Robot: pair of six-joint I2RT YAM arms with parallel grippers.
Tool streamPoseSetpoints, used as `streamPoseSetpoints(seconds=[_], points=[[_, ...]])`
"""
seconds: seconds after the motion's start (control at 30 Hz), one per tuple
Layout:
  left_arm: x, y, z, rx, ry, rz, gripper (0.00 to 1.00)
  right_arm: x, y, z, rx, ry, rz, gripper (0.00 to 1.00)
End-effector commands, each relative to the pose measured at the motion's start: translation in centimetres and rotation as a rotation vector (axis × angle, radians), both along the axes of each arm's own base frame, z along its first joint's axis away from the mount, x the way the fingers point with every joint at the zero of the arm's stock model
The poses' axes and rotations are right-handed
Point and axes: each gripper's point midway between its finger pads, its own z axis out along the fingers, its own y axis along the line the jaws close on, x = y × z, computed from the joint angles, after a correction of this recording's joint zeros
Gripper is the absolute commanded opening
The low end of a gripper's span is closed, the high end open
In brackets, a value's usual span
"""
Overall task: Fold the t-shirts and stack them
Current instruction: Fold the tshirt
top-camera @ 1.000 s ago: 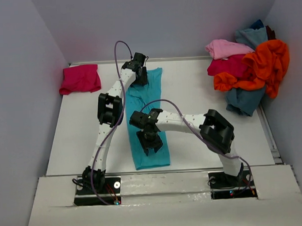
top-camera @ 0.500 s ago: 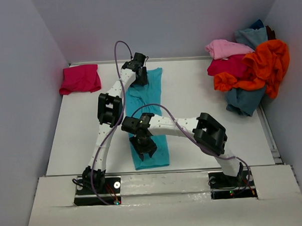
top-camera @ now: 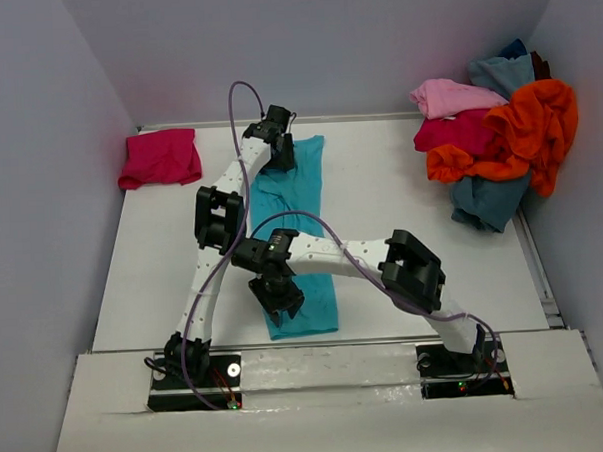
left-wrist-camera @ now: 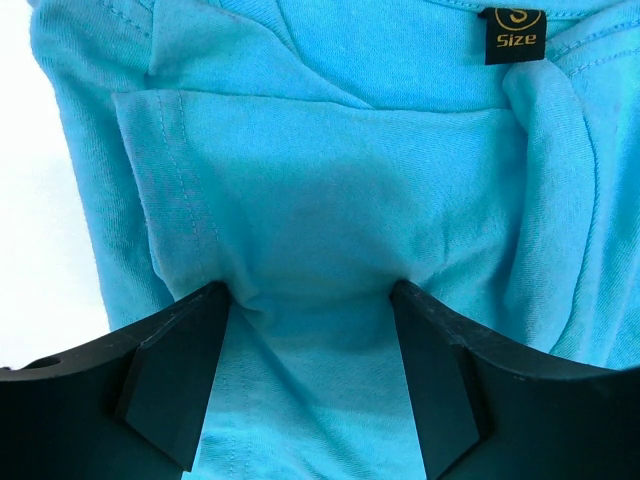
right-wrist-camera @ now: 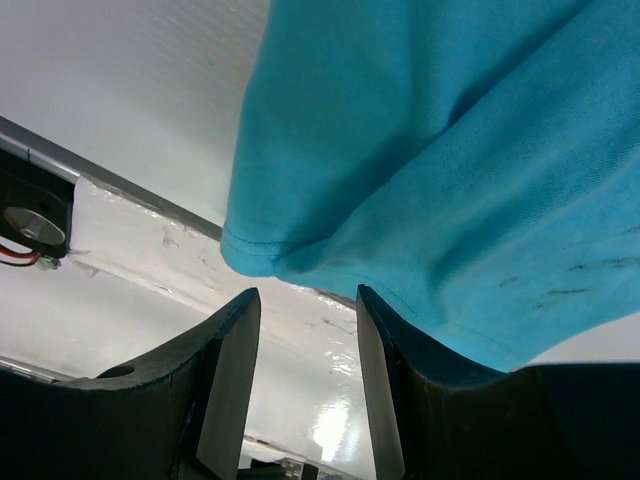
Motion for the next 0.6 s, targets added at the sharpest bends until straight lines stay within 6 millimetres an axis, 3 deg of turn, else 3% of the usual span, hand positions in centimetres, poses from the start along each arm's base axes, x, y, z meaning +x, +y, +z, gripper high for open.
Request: streamPoseSetpoints(seconds=[0.0,0.4,0.57], points=[[-1.3,1.3,-2.6,0.046,0.078,0.002,0.80,-0.6,0.4,0.2,0.004,0.020,0.030,0.49],[-1.2,1.7,-2.7,0.042,0.079,0.009,0.80,-1.4,0.4,-1.5,-0.019,0.052,0.058,0.45],[-1.0,2.2,-2.8,0.039,0.082,0.016,0.80,-1.6,0.1,-1.8,-0.026,0.063,0.060,0.30]])
